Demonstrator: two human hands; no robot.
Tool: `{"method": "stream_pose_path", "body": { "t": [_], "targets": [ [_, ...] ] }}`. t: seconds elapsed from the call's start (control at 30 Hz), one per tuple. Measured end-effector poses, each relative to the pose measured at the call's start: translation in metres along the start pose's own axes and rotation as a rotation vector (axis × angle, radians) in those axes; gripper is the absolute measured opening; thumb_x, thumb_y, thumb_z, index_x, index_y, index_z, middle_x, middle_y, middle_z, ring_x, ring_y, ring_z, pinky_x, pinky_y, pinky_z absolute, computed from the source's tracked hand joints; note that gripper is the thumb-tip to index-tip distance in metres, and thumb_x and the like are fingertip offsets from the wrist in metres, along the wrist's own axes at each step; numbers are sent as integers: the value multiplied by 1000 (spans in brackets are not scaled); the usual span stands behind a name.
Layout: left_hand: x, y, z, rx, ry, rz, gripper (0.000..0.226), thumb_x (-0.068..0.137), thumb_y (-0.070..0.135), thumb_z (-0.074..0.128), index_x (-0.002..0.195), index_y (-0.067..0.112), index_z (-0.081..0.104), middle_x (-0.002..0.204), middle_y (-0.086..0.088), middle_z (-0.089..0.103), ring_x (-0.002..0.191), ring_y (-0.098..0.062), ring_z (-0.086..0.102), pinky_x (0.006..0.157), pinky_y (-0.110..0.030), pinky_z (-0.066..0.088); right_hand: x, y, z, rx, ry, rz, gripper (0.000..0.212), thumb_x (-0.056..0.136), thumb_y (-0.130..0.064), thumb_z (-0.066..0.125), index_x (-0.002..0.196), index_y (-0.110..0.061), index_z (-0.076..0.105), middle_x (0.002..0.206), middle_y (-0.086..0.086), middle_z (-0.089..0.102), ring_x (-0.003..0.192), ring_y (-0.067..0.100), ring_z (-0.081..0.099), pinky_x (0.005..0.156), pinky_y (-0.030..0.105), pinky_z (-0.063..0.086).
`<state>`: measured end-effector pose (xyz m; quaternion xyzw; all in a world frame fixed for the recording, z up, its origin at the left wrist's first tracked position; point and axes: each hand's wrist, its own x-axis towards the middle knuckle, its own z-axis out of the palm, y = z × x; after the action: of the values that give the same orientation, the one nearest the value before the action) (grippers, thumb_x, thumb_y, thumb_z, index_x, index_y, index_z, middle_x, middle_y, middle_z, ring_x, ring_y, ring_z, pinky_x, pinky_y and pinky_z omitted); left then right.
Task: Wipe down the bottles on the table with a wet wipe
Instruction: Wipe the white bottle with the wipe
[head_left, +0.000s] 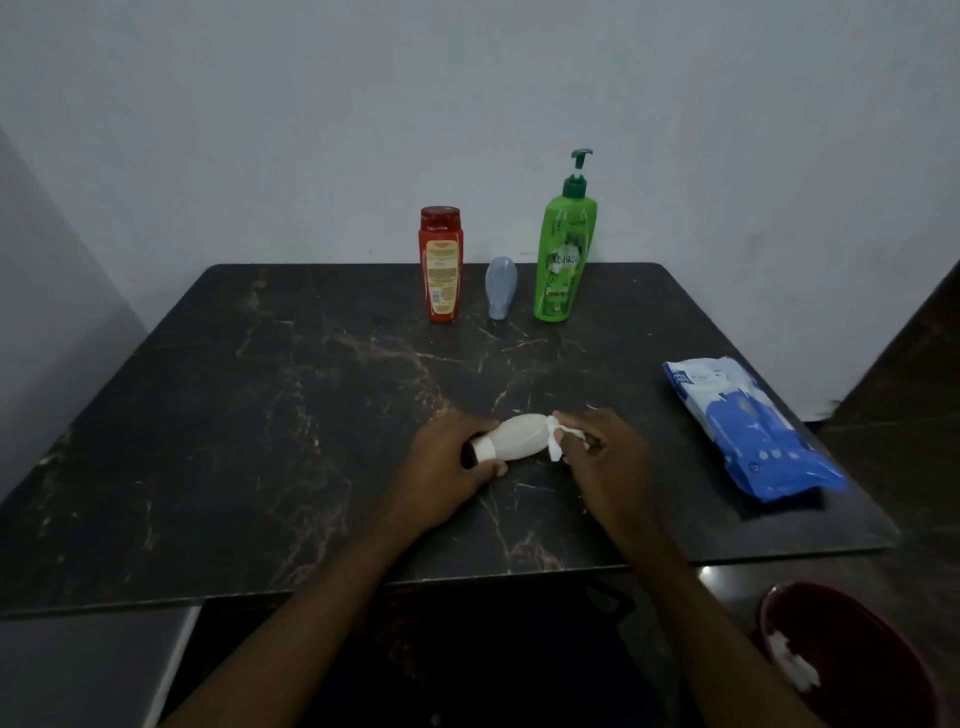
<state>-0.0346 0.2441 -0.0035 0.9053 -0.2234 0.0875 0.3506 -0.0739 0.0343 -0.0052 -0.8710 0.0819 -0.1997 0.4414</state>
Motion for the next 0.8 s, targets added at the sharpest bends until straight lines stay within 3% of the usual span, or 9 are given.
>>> {"method": "stream_pose_path", "body": {
  "t": [0.1,0.23,0.43,0.53,0.6,0.7,0.77,0.8],
  "targets": [
    [-1,2,-2,-36,-14,-25,55,73,33,90,124,23,72,109,10,68,99,-5,60,86,-18,44,0,1,-1,-20,19,13,24,90,-16,68,114,-13,71,111,-1,68,93,2,59,83,10,44],
    [-2,1,-1,-21,-20,2,48,76,35,87,121,23,72,102,10,64,94,-6,59,83,-25,47,1,0,6,-59,-13,74,25,92,-12,65,115,-1,68,115,13,67,101,16,61,91,21,43],
    [0,-1,-1,-9,-1,-13,41,79,36,84,116,23,73,99,11,59,90,-3,57,78,-25,48,-4,-9,3,-142,-25,-4,25,93,-21,64,117,-12,66,109,-2,61,92,4,52,67,2,33],
    [1,-2,0,-16,18,-40,37,76,39,86,108,23,74,94,13,59,86,-2,56,72,-17,42,-2,-8,3,-179,-33,-14,23,95,-22,63,114,-10,67,108,0,60,88,6,54,65,-1,34],
    [1,-3,0,-20,21,-49,35,76,39,87,104,22,73,93,13,59,84,-2,56,68,-12,39,0,-7,5,-213,-30,-27,21,95,-20,63,111,-8,69,108,4,62,85,5,52,63,2,35],
    [1,-2,-1,2,13,-32,35,76,38,87,102,20,73,92,11,59,83,-4,55,68,-16,39,-2,-6,7,-223,-35,-99,18,93,-15,64,109,-8,69,102,6,63,83,8,55,69,14,44],
    [1,-2,0,3,14,-22,33,76,36,87,99,19,71,91,10,57,82,-6,55,68,-20,40,-6,-5,9,-237,-74,-272,19,92,-13,65,110,-10,71,98,4,63,81,9,57,73,28,51],
    [1,-2,1,4,15,-18,31,77,36,87,97,20,70,90,11,56,81,-5,54,67,-21,39,-9,-5,10,-230,-99,-365,20,91,-12,65,110,-11,72,98,2,63,81,9,58,73,28,51]
  ]
}}
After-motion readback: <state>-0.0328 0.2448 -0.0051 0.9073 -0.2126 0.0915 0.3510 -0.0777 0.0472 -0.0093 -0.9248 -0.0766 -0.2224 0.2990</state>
